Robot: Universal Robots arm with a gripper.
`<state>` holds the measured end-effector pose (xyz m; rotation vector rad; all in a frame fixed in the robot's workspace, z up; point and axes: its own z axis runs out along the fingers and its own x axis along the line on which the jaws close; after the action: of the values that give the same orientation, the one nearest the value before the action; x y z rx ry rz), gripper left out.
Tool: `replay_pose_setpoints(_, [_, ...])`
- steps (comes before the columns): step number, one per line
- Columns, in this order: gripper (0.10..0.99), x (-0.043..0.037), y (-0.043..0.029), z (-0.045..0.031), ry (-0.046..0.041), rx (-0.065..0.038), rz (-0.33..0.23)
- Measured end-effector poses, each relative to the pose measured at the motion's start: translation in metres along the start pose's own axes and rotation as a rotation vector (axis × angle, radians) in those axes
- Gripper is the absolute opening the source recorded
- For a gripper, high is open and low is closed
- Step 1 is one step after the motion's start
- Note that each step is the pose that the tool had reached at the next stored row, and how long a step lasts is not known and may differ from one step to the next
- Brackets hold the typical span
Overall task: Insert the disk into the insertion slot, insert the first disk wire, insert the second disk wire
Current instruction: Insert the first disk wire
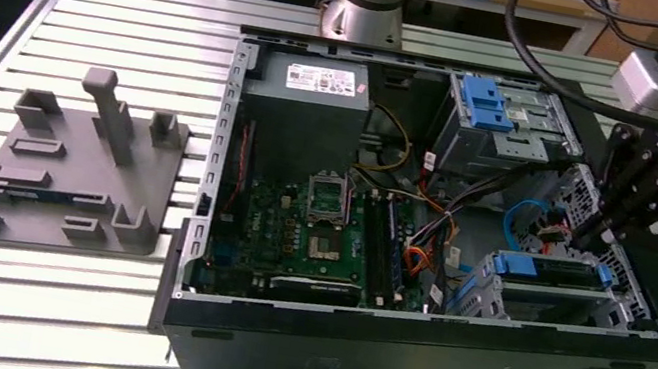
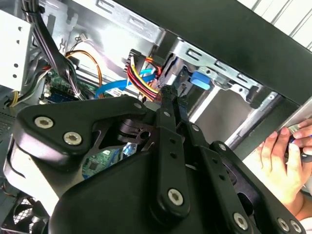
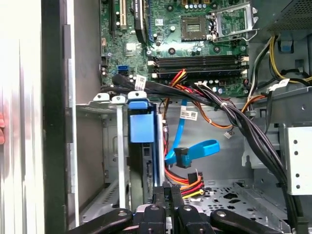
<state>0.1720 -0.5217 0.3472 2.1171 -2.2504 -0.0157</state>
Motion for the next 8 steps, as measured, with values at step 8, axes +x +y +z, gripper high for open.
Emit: replay_pose_setpoints(8, [0.165,0.0131,-0.0001,-0.0002,-0.0088,0.000,0.000])
